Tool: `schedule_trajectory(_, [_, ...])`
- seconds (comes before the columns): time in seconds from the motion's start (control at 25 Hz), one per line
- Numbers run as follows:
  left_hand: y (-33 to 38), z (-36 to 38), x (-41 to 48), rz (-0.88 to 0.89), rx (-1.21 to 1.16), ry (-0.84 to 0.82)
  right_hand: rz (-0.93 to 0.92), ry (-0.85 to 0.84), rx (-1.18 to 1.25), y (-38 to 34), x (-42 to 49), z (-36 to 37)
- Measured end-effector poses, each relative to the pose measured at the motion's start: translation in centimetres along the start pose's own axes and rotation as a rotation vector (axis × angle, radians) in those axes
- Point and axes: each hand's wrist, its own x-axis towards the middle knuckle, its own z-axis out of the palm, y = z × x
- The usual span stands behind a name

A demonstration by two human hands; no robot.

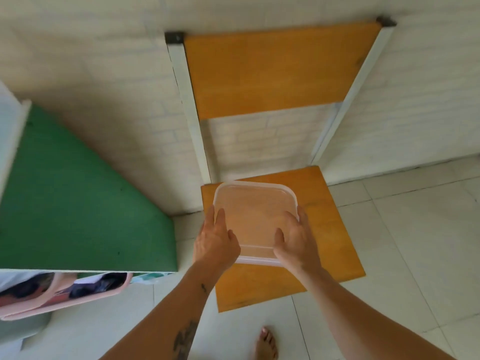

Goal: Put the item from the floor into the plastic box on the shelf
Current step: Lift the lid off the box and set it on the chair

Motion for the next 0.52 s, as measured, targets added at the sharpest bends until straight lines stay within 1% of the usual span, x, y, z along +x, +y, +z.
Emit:
schedule_trajectory(0.12, [-2.4,4.0,1.9,0.004,-0.028,-0.056,0.002,-0.014,-0.011,2.3,1.8,3.7])
schedule_trajectory(0.28, [-4.5,7.3,3.2,0.04,-0.071,-0.11,-0.003,-0.018,-0.036,4.2,3.2,6.2])
schedule_trajectory(0.4, [-4.6,7.9,3.4,0.023,-0.079,-0.137,0.007,-0.021,-0.046,4.3,3.5,6.2])
schedule_trajectory(0.52, [-4.0,6.4,3.1,0.007,-0.089,-0.113,0.013,-0.035,-0.05,3.3,2.9,4.7])
